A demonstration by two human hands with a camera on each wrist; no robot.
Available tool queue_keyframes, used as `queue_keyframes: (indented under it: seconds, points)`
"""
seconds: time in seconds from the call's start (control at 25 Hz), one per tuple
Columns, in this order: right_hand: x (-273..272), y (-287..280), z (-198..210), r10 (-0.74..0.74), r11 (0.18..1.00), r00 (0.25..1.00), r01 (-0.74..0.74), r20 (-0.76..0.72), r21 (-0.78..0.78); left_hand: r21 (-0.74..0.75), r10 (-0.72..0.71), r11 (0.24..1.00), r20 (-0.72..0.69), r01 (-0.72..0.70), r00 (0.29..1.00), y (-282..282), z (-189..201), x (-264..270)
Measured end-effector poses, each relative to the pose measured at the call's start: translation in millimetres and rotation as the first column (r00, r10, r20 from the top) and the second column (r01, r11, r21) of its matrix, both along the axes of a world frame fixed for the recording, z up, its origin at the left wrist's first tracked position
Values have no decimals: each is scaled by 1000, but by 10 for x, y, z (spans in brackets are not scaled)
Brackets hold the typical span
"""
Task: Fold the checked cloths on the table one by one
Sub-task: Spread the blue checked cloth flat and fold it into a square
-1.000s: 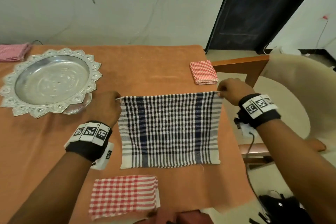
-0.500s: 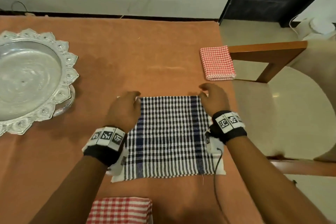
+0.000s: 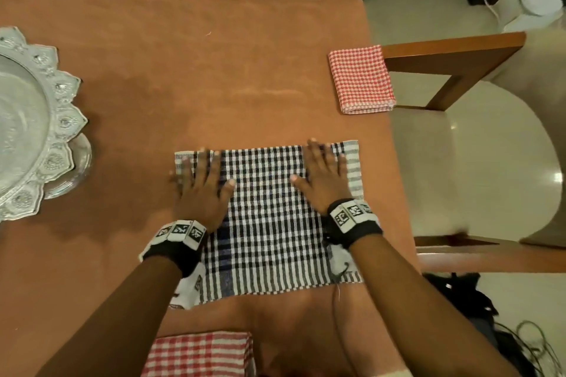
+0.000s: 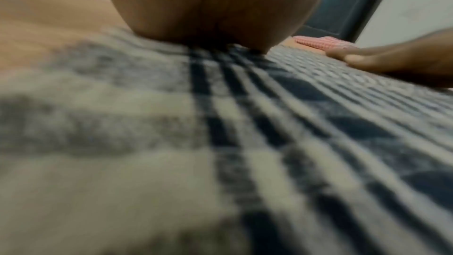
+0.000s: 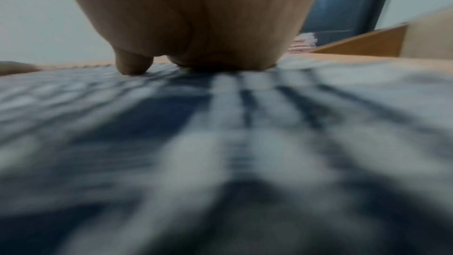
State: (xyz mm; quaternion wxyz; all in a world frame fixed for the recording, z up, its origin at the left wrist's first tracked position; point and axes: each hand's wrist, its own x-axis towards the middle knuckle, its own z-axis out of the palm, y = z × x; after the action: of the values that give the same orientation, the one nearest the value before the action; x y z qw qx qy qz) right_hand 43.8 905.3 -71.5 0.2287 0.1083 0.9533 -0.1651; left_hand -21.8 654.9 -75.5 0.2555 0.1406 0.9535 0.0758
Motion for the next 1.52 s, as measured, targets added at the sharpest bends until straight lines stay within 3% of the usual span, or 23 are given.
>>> queue_keyframes:
  seconds: [0.08, 0.16, 0.36, 0.44, 0.52, 0.64, 0.88, 1.0, 1.12, 1.16, 1.24, 1.36, 1.52]
  points:
    - [91, 390, 31, -88, 995, 995, 86, 43, 55, -30, 25, 999, -4, -26, 1000, -133, 0, -88]
    - [116, 518, 79, -89, 994, 992, 83, 89, 68, -55, -1, 999, -7, 1, 1000, -128, 12, -105]
    - [100, 94, 239, -198, 963, 980, 190, 20, 189, 28, -11, 999, -124, 15, 992, 34, 194, 128]
    - [180, -287, 305, -132, 988, 990, 135, -46, 74, 104, -87, 989, -150, 103, 985, 155, 258, 402]
    - [311, -718, 290, 12, 998, 999, -15, -48, -61, 94, -181, 977, -87, 189, 980, 296, 215, 734]
    - [491, -855, 121, 132, 990, 991, -131, 14, -53, 57, -224, 973, 2, 223, 975, 232, 47, 938]
    - [883, 23, 70, -183, 980, 980, 176, 73, 92, -26, -31, 999, -49, 30, 998, -410, -24, 708]
    - [881, 7, 138, -223, 971, 968, 210, 111, 116, -96, -23, 995, -18, 22, 1000, -390, 28, 719]
    - [794, -301, 312, -342, 932, 939, 335, 32, 135, -87, -25, 996, -160, 11, 987, -166, 169, 920]
    - [813, -458, 369, -341, 934, 940, 342, -21, 101, -28, -30, 999, -209, 25, 977, -59, 213, 1065]
    - [871, -867, 441, -221, 975, 970, 220, -101, -25, 54, -32, 997, -242, 46, 970, 96, 225, 1342]
    - [1100, -1292, 315, 1, 995, 1000, -1, 1, -98, 14, -2, 1000, -85, 3, 996, 99, 73, 1661]
    - [1479, -941, 93, 12, 1000, 996, -11, 89, -11, -42, -32, 999, -51, 30, 998, -201, 15, 1716]
